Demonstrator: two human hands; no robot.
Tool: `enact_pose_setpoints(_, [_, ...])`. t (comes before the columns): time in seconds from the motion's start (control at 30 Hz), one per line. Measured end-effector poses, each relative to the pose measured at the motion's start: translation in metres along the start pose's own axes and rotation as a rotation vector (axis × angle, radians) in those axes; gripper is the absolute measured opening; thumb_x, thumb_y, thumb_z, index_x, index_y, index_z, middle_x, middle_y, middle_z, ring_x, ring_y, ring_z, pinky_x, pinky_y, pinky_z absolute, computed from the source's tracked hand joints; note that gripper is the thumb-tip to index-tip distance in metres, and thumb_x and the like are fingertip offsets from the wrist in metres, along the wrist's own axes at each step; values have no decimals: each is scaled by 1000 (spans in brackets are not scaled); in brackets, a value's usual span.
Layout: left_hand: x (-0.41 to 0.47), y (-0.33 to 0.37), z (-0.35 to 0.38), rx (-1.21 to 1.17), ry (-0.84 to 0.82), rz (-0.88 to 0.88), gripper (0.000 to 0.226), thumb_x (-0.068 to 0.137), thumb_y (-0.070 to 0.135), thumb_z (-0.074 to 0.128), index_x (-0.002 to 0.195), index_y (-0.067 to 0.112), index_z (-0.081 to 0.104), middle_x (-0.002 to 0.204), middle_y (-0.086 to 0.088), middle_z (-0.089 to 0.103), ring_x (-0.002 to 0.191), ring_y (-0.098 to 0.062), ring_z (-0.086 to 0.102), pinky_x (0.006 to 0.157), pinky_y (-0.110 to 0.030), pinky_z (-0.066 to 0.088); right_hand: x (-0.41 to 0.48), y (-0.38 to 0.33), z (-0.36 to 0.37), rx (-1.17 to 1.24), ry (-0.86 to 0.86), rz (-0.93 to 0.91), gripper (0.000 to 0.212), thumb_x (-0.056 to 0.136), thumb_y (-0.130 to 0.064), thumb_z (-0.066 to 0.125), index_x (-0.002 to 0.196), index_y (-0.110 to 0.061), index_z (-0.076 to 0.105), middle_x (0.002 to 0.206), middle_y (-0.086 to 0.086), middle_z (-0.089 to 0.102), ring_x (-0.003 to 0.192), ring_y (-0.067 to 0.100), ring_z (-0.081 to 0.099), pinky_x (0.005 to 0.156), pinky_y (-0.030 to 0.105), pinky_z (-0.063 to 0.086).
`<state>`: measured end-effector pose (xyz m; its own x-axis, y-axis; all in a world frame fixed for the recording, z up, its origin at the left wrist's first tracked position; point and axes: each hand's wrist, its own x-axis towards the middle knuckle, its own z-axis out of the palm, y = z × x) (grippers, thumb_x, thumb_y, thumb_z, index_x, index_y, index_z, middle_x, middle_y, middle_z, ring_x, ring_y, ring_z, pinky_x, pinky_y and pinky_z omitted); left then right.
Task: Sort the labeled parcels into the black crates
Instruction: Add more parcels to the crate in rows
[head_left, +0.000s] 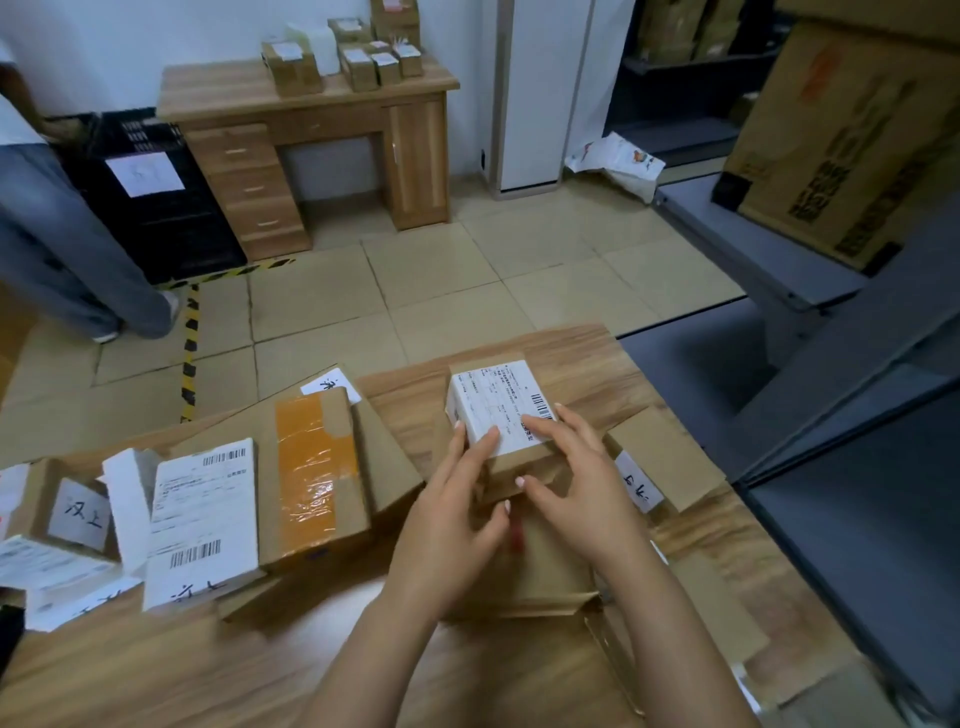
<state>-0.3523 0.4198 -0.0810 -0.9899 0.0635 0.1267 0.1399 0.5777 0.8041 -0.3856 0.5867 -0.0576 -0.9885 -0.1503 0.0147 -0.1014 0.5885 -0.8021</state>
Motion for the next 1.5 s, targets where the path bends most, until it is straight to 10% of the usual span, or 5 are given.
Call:
enact_pose_setpoints(0.3, [3, 1, 4, 98, -123, 21, 63, 91, 34, 61, 142, 53, 29, 153, 24, 21, 126, 28, 12, 85, 11, 17, -6, 12, -5, -27, -17, 73, 73, 70, -39, 84, 130, -50, 44, 154, -21, 14, 137, -1, 23, 98, 17, 27])
enact_pose_setpoints(0.77, [47, -8, -26, 288, -180, -70, 98, 82, 28, 73, 150, 46, 5, 161, 18, -8, 148, -11, 8, 113, -43, 35, -5, 17, -3, -1, -28, 8, 66, 67, -31, 78, 121, -53, 47, 147, -31, 14, 128, -17, 26, 93, 14, 38])
enact_pose_setpoints(1.03, [45, -17, -21, 197, -119, -36, 84, 77, 28, 78, 145, 41, 32, 136, 19, 28, 119, -8, 44, 91, -27, 48, -2, 21, -8, -2, -17, 80, 70, 82, -25, 73, 133, -58, 38, 157, -25, -18, 139, -9, 5, 102, 19, 28])
enact_pose_setpoints(1.33, [27, -1, -16, 101, -16, -48, 81, 84, 27, 73, 142, 53, 24, 143, 24, 25, 119, 9, 31, 98, -24, 45, -1, 9, -6, 84, 58, 78, 72, 91, -12, 65, 137, -57, 33, 162, -10, 8, 137, -7, 19, 80, -10, 25])
enact_pose_setpoints(1.5, [27, 21, -29, 108, 205, 71, 74, 83, 21, 73, 144, 41, 35, 143, 10, 32, 125, 7, 31, 92, -23, 45, 5, -14, -16, 101, 128, -72, 76, 90, -14, 66, 141, -58, 31, 161, -16, 10, 139, -5, 27, 96, 9, 39])
